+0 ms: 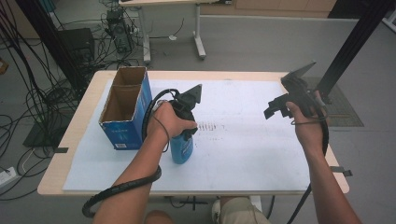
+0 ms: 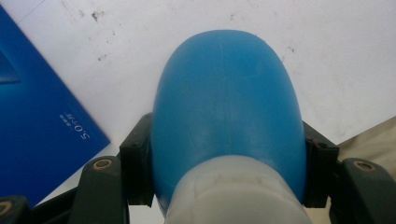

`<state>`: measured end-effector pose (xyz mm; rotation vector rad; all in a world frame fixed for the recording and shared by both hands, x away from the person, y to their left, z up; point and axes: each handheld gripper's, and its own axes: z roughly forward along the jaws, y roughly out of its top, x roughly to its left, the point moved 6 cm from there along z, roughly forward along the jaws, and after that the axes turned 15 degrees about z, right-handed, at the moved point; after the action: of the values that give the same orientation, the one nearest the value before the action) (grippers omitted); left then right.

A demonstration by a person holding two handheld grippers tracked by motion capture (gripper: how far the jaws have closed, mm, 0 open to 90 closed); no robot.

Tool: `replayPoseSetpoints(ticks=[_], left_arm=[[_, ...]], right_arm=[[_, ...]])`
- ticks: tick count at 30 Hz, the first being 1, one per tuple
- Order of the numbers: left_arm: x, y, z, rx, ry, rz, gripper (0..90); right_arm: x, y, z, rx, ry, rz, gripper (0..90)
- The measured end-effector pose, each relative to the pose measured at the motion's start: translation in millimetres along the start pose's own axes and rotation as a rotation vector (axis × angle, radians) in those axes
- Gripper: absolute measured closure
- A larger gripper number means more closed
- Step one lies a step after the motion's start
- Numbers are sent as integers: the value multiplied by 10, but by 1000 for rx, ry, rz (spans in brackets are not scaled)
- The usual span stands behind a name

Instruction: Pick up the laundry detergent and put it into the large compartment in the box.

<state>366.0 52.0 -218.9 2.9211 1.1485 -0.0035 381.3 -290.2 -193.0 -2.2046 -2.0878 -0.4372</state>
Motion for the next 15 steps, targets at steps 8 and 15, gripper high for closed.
replayPoseSetpoints(ticks=[8, 15], left_arm=[[5, 1, 0, 0, -1, 1, 377], [12, 2, 0, 0, -3, 2, 377]], right_arm=[[6, 6, 1, 4, -4, 1, 75], [11, 8, 7, 4, -4, 1, 76]])
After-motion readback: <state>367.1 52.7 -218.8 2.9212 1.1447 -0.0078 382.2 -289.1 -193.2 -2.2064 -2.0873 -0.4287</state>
